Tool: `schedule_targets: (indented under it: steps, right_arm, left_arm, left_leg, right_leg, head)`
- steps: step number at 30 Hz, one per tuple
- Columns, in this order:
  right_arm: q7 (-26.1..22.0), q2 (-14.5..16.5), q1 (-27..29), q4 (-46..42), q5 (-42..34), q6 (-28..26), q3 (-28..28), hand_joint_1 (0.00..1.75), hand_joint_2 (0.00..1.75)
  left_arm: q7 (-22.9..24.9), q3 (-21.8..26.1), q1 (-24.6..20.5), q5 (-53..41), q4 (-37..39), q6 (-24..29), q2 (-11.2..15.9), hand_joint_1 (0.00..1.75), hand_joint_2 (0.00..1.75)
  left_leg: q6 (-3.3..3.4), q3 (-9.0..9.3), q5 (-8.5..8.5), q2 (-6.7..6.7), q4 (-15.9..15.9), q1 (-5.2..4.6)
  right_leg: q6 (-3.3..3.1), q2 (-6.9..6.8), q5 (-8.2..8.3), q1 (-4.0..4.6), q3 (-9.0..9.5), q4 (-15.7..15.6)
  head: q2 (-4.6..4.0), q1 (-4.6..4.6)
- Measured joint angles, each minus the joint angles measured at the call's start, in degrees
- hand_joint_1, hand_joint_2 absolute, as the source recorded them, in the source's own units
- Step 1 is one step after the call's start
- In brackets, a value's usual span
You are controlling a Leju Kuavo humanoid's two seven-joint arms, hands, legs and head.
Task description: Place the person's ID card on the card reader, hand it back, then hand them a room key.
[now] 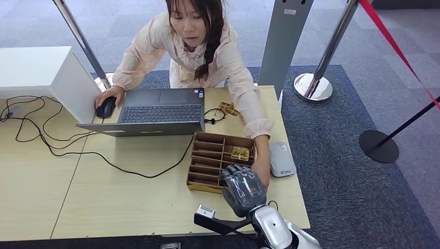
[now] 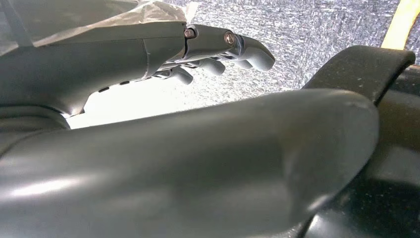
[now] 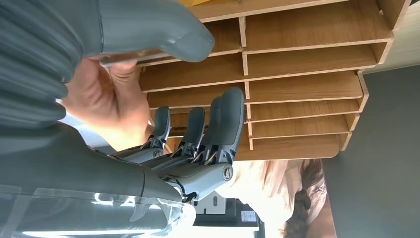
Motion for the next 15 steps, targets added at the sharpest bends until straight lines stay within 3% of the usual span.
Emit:
schedule_targets:
  steps: [15]
  right_arm:
    - [0.05,-0.02,-0.14,0.09,-0.09,1.22,-0.02,0.98,1.75]
  left_arm:
    - [0.02,0.07,0.02,0.00,0.00,0.00,-0.11,0.00,0.00]
  left_leg:
    - [0.00,0.00,0.00,0.00,0.00,0.00]
  right_leg:
    - [0.00,0.00,0.00,0.00,0.00,0.00]
  head:
    - [0.00,0.00]
